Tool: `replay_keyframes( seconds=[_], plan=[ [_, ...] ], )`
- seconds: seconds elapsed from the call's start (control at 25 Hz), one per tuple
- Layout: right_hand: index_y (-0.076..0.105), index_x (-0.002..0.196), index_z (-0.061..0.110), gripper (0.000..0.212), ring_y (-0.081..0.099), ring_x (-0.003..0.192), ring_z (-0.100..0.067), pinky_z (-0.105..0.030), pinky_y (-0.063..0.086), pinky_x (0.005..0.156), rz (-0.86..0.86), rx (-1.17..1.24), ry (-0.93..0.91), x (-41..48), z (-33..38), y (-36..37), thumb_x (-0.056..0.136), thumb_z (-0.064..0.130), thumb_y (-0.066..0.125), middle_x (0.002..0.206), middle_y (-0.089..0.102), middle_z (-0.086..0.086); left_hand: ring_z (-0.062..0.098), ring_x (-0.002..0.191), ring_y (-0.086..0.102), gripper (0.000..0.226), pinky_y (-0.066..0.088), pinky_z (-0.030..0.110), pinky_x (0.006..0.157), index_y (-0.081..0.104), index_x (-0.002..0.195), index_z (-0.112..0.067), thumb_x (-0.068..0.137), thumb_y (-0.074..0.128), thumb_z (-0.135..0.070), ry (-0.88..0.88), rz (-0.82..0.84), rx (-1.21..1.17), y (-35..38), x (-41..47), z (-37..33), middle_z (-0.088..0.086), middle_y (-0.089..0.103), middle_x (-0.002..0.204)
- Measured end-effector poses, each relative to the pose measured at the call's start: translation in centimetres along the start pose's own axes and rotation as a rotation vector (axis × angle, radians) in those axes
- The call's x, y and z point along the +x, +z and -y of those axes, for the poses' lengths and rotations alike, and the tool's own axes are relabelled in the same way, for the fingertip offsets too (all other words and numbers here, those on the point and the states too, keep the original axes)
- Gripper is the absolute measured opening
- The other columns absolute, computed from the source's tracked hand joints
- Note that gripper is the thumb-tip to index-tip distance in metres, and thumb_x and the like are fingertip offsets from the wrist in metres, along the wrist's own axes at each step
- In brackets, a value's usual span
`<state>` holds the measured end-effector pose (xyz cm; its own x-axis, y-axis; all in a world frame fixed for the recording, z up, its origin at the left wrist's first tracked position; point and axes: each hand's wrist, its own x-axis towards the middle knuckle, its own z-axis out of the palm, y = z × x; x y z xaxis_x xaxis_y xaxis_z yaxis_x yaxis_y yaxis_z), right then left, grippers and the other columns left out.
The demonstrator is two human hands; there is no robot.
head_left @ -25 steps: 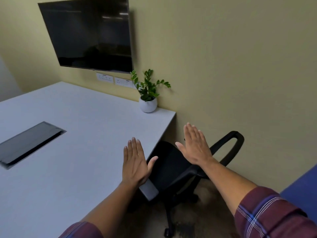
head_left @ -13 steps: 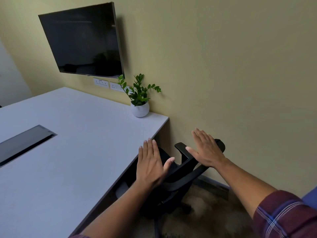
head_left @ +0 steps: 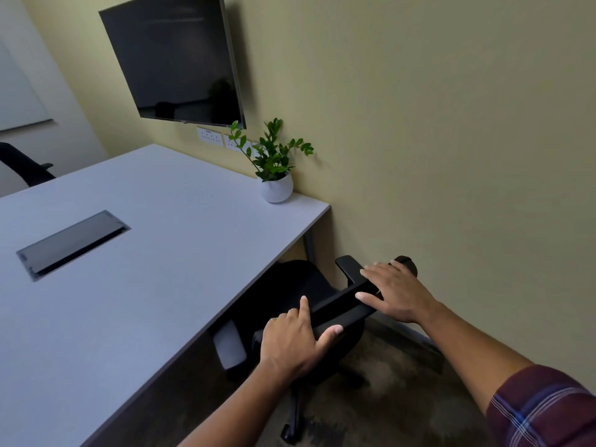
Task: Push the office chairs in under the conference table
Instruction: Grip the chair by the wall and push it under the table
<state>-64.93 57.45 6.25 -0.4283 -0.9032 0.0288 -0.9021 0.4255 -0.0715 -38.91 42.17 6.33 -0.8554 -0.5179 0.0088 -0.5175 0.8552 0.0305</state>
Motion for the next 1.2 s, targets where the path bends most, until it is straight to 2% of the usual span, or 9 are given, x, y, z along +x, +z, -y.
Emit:
replay_keyframes(
  seconds=[0.08,0.16,0.24,0.32,0.44,0.64,0.88,1.04,1.2],
  plan=[
    [0.066,0.147,0.022,0.093,0.057,0.142,-0.021,-0.047,0.030,0.128,-0.063,0.002,-0.050,1.2,0.3,0.7,0.096,0.085,0.022,0.149,0.067,0.001,0.029,0.110,0.070,0.129,0.055,0.047,0.093,0.032,0.169,-0.014,0.083,-0.008,-0.101,-0.041,-0.014,0.002,0.2,-0.1,0.4,0.008,0.074,0.124],
    [0.075,0.133,0.024,0.084,0.066,0.127,-0.020,-0.047,0.037,0.122,-0.122,0.032,-0.073,1.7,0.4,1.2,0.096,0.083,0.029,0.134,0.076,0.006,0.029,0.104,0.072,0.126,0.054,0.046,0.087,0.045,0.161,-0.015,0.084,-0.004,-0.102,-0.061,-0.039,-0.012,0.3,0.0,0.6,0.008,0.075,0.118],
    [0.078,0.127,0.025,0.077,0.070,0.118,-0.021,-0.047,0.042,0.117,-0.163,0.047,-0.092,2.6,0.1,1.3,0.097,0.081,0.034,0.127,0.078,0.008,0.027,0.091,0.071,0.123,0.054,0.044,0.078,0.060,0.145,-0.016,0.083,-0.001,-0.103,-0.086,-0.064,-0.020,0.0,0.5,0.8,0.006,0.075,0.105],
    [0.080,0.123,0.025,0.075,0.071,0.115,-0.022,-0.048,0.044,0.116,-0.169,0.044,-0.109,3.1,0.1,1.3,0.097,0.079,0.036,0.122,0.080,0.008,0.025,0.079,0.067,0.118,0.054,0.043,0.072,0.066,0.125,-0.016,0.083,0.001,-0.104,-0.091,-0.057,-0.021,-0.3,0.7,0.8,0.004,0.070,0.091],
    [0.079,0.124,0.025,0.074,0.070,0.116,-0.021,-0.047,0.043,0.119,-0.148,0.056,-0.134,5.1,0.0,1.4,0.096,0.079,0.037,0.123,0.079,0.007,0.021,0.069,0.060,0.109,0.053,0.041,0.065,0.065,0.110,-0.019,0.084,0.004,-0.105,-0.117,-0.048,-0.012,-0.3,1.4,1.2,-0.001,0.061,0.080],
    [0.079,0.125,0.024,0.075,0.070,0.117,-0.020,-0.047,0.042,0.120,-0.162,0.086,-0.184,9.7,0.9,2.0,0.095,0.078,0.037,0.124,0.079,0.007,0.022,0.070,0.062,0.105,0.057,0.043,0.068,0.065,0.106,-0.020,0.086,0.006,-0.103,-0.167,-0.049,-0.039,-0.5,3.5,3.5,-0.001,0.062,0.079],
    [0.081,0.118,0.022,0.068,0.074,0.110,-0.023,-0.050,0.052,0.108,-0.226,0.091,-0.287,15.9,1.6,2.6,0.098,0.074,0.044,0.117,0.081,0.005,0.023,0.064,0.057,0.092,0.054,0.043,0.063,0.054,0.088,-0.021,0.088,0.009,-0.102,-0.214,-0.028,-0.040,-0.2,6.5,6.5,0.000,0.058,0.074],
    [0.079,0.120,0.023,0.078,0.073,0.111,-0.022,-0.049,0.054,0.105,-0.239,0.119,-0.331,18.9,0.9,2.7,0.104,0.081,0.030,0.118,0.080,0.005,0.027,0.069,0.061,0.094,0.051,0.044,0.063,0.054,0.089,-0.020,0.088,0.007,-0.101,-0.223,-0.039,-0.047,0.1,8.6,7.2,0.003,0.063,0.078],
    [0.078,0.122,0.024,0.078,0.072,0.113,-0.023,-0.049,0.052,0.108,-0.234,0.113,-0.350,21.2,0.4,2.8,0.105,0.081,0.028,0.120,0.079,0.005,0.029,0.073,0.064,0.097,0.051,0.045,0.066,0.056,0.092,-0.020,0.087,0.004,-0.102,-0.230,-0.033,-0.042,0.3,10.5,7.8,0.004,0.065,0.081]
  ],
)
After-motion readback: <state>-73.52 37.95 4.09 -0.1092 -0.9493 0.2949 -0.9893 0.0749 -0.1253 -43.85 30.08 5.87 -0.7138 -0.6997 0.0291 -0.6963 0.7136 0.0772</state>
